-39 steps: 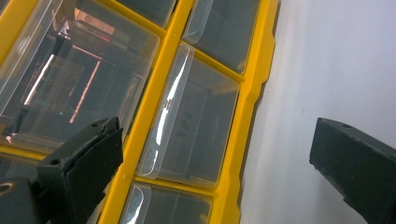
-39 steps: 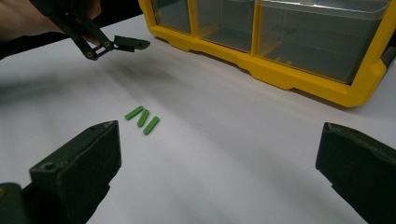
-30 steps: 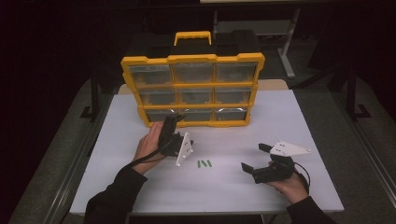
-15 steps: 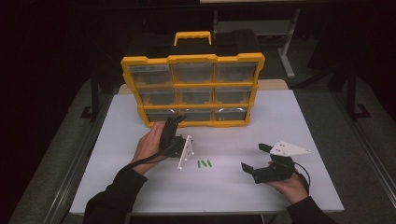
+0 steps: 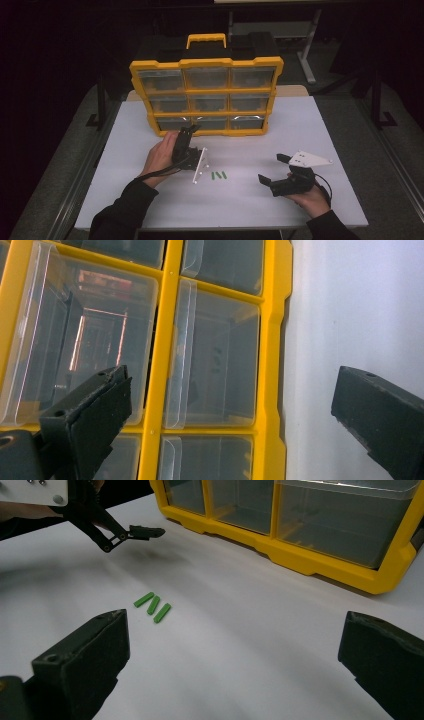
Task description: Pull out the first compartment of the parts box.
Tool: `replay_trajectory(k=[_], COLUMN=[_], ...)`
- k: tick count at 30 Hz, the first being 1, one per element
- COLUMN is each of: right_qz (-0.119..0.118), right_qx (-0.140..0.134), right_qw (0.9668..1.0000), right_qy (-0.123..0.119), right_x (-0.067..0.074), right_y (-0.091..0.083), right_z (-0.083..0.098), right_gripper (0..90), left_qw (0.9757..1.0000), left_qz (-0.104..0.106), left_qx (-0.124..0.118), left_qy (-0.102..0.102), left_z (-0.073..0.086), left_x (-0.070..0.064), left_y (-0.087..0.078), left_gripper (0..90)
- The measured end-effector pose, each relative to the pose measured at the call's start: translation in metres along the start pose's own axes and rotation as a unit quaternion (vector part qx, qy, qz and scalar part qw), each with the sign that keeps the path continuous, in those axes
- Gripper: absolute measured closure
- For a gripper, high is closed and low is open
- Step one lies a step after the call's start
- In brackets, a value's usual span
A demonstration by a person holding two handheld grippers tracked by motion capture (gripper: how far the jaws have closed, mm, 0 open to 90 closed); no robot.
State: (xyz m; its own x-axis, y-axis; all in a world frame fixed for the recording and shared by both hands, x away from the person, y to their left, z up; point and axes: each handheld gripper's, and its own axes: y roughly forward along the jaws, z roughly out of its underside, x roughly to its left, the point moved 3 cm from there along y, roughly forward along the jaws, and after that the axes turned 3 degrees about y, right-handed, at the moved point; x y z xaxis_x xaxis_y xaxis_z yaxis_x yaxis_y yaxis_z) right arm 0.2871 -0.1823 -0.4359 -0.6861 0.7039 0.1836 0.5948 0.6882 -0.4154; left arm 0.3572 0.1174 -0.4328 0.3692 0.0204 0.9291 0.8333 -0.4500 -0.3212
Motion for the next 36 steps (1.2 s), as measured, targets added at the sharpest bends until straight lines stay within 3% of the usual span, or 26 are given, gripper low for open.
replay_trajectory(k=[22, 36], right_qz=[-0.001, -0.001], right_qx=[0.002, 0.002], right_qw=[1.0000, 1.0000], right_qy=[-0.001, 0.000], right_x=[0.000, 0.000], right_y=[0.001, 0.001], right_z=[0.000, 0.000], right_gripper=[0.0, 0.0], left_qw=[0.9993, 0.9977], left_qz=[-0.034, -0.059], left_qx=[0.015, 0.034], left_qy=[0.010, 0.002], left_z=[0.004, 0.012], left_x=[0.014, 0.026], left_y=[-0.007, -0.013], left_gripper=[4.3, 6.5])
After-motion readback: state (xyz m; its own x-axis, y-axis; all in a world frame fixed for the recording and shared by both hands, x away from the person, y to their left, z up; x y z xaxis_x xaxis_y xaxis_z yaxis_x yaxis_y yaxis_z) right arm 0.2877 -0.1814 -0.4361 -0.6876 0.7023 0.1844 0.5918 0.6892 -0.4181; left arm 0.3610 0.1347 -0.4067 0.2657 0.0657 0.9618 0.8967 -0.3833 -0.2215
